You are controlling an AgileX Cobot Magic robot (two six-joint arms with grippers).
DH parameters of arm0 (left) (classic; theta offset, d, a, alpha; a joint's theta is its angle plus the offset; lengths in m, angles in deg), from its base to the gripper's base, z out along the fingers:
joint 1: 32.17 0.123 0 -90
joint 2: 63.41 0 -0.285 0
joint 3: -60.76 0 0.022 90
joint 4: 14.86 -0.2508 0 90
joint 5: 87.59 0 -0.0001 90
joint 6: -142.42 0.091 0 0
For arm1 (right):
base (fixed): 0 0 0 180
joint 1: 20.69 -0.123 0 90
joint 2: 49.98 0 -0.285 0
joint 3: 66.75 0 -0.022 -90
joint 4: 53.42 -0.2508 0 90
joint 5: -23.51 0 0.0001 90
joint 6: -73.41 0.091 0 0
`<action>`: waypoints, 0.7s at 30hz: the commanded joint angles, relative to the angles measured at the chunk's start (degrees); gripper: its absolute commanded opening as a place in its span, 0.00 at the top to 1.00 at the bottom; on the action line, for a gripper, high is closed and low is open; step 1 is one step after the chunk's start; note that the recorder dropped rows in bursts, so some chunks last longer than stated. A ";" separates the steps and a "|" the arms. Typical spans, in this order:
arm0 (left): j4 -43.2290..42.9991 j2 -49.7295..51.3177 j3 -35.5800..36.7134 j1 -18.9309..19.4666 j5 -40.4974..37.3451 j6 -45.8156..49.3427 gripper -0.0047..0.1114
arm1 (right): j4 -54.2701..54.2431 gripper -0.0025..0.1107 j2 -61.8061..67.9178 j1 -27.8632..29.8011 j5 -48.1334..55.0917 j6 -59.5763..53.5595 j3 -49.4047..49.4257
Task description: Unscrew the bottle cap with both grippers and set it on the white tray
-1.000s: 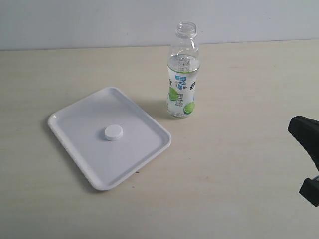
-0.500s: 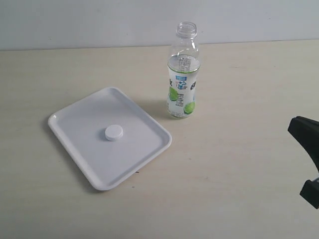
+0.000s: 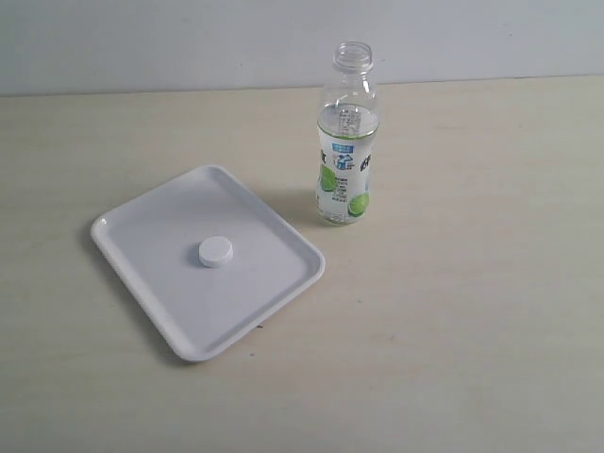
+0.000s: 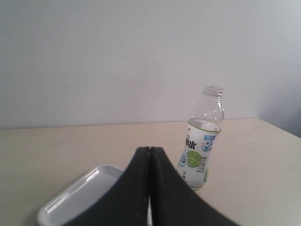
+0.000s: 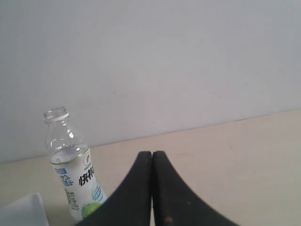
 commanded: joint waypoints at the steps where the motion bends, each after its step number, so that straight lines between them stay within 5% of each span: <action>1: 0.56 -0.11 0.18 0.00 -0.01 0.25 0.96 | 0.25 0.98 0.27 0.36 -0.11 -1.08 0.27; 5: 0.56 -0.11 0.18 0.00 -0.01 0.25 0.96 | -0.30 0.98 0.27 0.36 -1.46 -11.56 0.27; 9: 0.56 -0.11 0.18 0.00 -0.01 0.25 0.96 | -29.04 0.98 -0.50 0.36 -1.08 -47.01 0.27; 11: 0.56 -0.11 0.18 0.00 -0.01 0.25 0.96 | -39.00 0.98 -0.50 0.36 -1.08 -55.06 0.27; 21: 0.56 -0.11 0.18 0.00 -0.01 0.25 0.96 | -43.83 0.98 -0.50 0.36 0.46 -56.25 0.27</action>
